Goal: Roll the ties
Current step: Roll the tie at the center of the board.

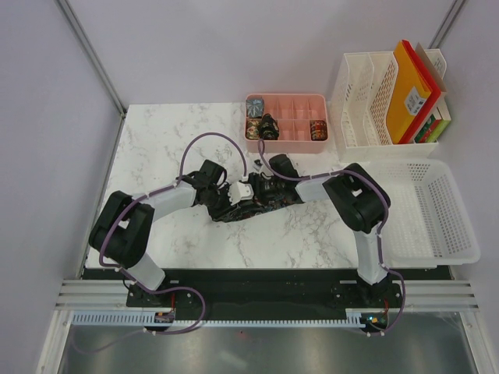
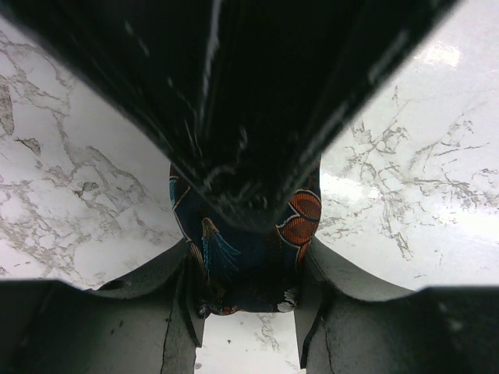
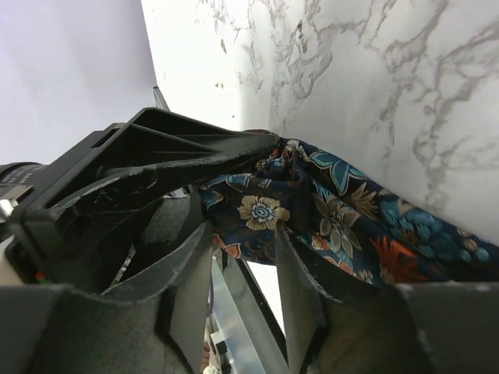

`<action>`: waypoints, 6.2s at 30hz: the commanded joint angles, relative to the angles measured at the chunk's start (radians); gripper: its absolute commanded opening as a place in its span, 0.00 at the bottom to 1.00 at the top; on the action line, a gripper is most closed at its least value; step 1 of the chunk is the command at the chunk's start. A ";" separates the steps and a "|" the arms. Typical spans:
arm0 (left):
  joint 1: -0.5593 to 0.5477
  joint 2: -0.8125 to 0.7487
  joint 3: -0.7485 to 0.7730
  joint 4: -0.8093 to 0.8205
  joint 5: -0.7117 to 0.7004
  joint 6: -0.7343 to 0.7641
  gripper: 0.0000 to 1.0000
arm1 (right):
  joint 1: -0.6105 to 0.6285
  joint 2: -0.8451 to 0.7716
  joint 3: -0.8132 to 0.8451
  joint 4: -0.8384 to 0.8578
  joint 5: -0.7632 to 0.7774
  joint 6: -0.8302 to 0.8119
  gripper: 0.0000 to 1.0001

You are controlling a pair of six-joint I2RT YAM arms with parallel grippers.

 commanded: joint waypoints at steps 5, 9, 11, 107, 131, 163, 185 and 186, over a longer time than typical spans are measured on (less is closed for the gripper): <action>-0.004 0.019 -0.022 -0.007 -0.028 -0.012 0.36 | 0.023 0.064 0.028 0.029 0.009 0.007 0.49; -0.004 0.029 -0.016 -0.010 -0.025 -0.012 0.37 | 0.031 0.086 0.047 -0.023 0.019 -0.045 0.41; -0.004 0.033 -0.007 -0.012 -0.027 -0.012 0.38 | 0.032 0.094 0.054 -0.065 0.025 -0.073 0.36; -0.125 0.115 0.096 0.053 -0.065 -0.278 0.35 | -0.094 0.144 0.037 -0.215 0.052 -0.268 0.00; -0.124 0.100 0.047 0.040 -0.079 -0.228 0.07 | -0.172 0.086 0.140 -0.362 -0.001 -0.317 0.18; -0.121 0.140 0.081 -0.086 0.001 -0.158 0.07 | -0.155 0.106 0.189 -0.464 0.026 -0.409 0.13; -0.119 0.157 0.085 -0.081 -0.001 -0.161 0.11 | -0.129 -0.054 0.060 -0.301 -0.209 -0.302 0.57; -0.119 0.157 0.084 -0.081 0.003 -0.161 0.11 | -0.129 -0.054 0.059 -0.298 -0.208 -0.300 0.59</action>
